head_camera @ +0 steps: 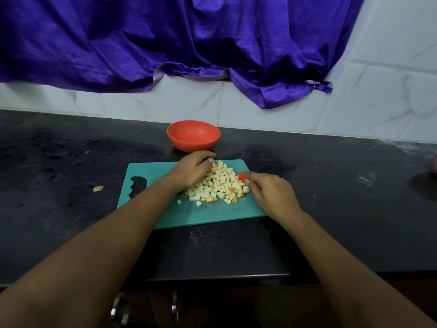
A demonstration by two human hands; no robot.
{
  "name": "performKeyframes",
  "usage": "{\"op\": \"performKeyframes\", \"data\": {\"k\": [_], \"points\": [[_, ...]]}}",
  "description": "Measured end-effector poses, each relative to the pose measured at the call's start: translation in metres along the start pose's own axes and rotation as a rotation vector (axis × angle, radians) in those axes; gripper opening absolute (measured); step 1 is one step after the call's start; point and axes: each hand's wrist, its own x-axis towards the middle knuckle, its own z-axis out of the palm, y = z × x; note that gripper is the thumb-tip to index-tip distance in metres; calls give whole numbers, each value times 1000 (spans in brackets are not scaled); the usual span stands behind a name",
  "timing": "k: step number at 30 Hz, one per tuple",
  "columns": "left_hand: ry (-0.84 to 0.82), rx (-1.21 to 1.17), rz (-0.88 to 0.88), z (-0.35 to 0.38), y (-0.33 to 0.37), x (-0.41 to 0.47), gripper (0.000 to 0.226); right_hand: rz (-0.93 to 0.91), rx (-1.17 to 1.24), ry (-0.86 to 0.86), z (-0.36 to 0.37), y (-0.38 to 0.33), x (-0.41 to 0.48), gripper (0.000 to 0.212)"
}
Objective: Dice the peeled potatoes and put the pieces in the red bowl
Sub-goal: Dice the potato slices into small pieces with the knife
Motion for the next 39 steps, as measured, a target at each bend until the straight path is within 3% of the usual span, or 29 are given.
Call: {"op": "performKeyframes", "data": {"k": [5,17,26,34,39], "points": [[-76,29,0,-1,-7,3,39,-19,23,16,2,-8,-2,35],[94,-155,74,-8,-17,-34,20,-130,9,46,-4,-49,-11,36],[155,-302,47,-10,-15,-49,15,-171,-104,80,-38,-40,-11,33],[227,-266,50,-10,-13,-53,11,-186,-111,119,-47,-38,-21,32],[301,-22,239,-7,0,-54,26,-213,-85,145,-51,-45,-20,29]]}}
